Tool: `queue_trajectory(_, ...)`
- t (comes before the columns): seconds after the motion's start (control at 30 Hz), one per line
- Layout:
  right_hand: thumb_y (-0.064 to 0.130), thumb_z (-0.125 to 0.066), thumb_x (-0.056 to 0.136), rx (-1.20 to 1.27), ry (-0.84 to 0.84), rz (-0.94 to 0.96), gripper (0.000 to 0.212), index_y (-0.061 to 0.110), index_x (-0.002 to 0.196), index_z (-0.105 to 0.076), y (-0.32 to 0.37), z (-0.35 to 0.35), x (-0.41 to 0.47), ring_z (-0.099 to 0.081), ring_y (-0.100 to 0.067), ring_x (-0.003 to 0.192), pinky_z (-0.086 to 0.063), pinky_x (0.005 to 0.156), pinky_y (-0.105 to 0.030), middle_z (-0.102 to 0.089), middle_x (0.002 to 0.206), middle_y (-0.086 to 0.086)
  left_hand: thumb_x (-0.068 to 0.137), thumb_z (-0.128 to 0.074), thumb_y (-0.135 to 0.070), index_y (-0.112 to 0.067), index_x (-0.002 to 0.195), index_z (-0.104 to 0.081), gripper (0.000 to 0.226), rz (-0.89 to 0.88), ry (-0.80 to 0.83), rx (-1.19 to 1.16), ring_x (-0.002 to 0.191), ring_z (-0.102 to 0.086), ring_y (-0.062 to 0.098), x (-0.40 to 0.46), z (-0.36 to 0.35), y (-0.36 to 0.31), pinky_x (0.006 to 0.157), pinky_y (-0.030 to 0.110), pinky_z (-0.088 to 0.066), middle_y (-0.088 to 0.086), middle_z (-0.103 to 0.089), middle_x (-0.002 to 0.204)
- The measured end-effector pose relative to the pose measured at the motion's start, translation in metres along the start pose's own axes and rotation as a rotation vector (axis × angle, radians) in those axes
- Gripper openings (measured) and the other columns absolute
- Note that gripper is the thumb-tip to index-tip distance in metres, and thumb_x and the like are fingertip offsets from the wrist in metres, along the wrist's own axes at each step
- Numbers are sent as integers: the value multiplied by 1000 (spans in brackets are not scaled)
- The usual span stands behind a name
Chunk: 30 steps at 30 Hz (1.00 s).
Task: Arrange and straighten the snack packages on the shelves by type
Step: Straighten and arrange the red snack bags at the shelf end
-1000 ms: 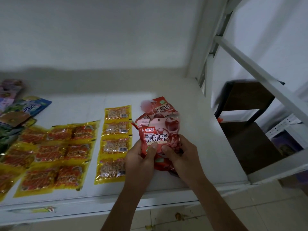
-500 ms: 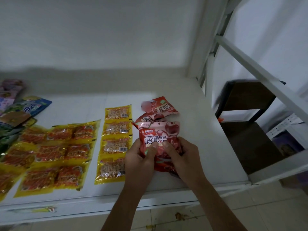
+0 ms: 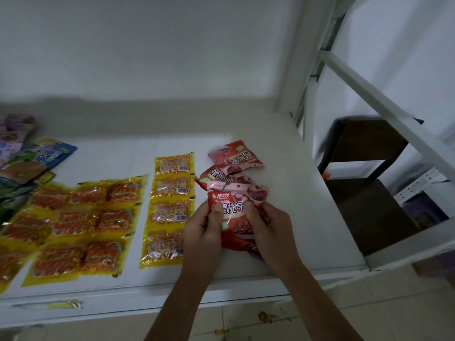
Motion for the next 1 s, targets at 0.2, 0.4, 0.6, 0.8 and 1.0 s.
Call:
queue_trajectory(0.2, 48, -54, 100, -25, -111, 29, 42, 13, 97, -77, -2, 3, -5, -78, -9, 76, -65, 66, -32, -80, 86, 8, 105, -61, -20, -19, 99, -72, 12, -39, -44, 25, 87, -76, 18, -4, 2, 1, 69, 33, -61, 0, -78, 92)
queue_trajectory(0.4, 42, -71, 98, 47, -358, 80, 10, 33, 103, -72, 8, 18, -13, -77, -6, 82, -63, 66, -25, -78, 92, 16, 102, -63, -36, -5, 89, -66, 34, -147, -33, 218, 79, -70, 9, -5, -4, -7, 63, 24, -56, -5, -73, 83)
queue_trajectory(0.6, 41, -66, 100, -178, -370, -48, 21, 23, 109, -70, 8, 65, 10, -71, 5, 76, -57, 66, -12, -74, 91, 11, 100, -57, -45, -22, 87, -67, 28, -353, 11, 454, 68, -59, 6, -7, -15, -11, 60, 14, -40, -13, -63, 73)
queue_trajectory(0.8, 56, -51, 102, -521, -276, -128, 44, 18, 123, -64, -6, 90, 26, -67, -11, 87, -51, 76, -25, -65, 94, 10, 100, -60, -27, -25, 84, -65, 18, -323, -73, 397, 66, -59, 7, -6, -15, -13, 58, 17, -43, -11, -63, 71)
queue_trajectory(1.0, 51, -56, 103, -551, -259, -198, 57, 15, 147, -48, -3, 79, 30, -52, -25, 125, -48, 96, -37, -51, 138, -9, 105, -60, -25, -13, 91, -59, 19, 54, -250, 217, 57, -68, 20, 21, -1, -4, 54, 41, -60, 9, -70, 71)
Point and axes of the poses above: each hand's wrist, its own x-axis towards the middle knuckle, its own z-axis out of the back of the hand, y = z × x, the point moved 6 cm from there along x, towards the middle knuckle
